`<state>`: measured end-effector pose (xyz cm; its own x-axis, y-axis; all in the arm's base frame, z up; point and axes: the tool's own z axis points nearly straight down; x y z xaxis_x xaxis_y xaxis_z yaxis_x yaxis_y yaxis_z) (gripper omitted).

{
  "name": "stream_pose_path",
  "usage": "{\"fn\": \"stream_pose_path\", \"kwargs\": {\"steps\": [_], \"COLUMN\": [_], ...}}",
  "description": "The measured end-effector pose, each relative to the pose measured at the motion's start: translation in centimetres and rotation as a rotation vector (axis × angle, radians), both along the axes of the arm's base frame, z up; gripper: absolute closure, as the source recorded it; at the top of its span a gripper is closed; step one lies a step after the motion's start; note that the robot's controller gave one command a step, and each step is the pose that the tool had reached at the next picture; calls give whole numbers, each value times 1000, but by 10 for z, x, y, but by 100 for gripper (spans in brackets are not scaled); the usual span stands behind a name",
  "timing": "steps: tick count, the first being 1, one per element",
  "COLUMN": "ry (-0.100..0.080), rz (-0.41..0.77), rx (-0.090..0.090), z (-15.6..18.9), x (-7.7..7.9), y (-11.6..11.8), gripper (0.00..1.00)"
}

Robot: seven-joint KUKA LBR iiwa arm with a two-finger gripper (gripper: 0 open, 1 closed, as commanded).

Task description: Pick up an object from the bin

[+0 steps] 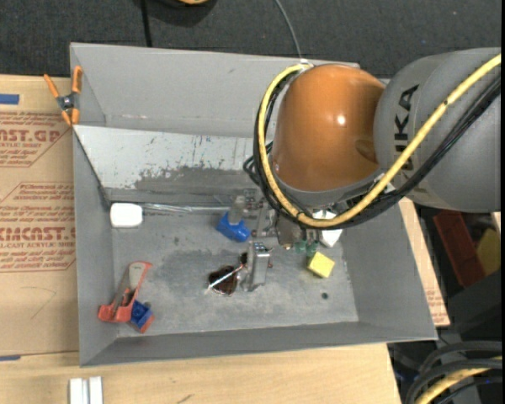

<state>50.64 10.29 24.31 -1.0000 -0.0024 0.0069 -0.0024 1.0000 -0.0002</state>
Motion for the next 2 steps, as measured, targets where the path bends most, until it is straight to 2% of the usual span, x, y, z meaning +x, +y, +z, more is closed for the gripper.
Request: {"fn": "stream_pose_path", "kwargs": {"steps": [1, 2], "ry": [-8, -10], "rz": [-2, 115], "rx": [1, 2], "z": [4, -44], "x": [2, 10], "y": [-1, -14], "gripper": [0, 0]}}
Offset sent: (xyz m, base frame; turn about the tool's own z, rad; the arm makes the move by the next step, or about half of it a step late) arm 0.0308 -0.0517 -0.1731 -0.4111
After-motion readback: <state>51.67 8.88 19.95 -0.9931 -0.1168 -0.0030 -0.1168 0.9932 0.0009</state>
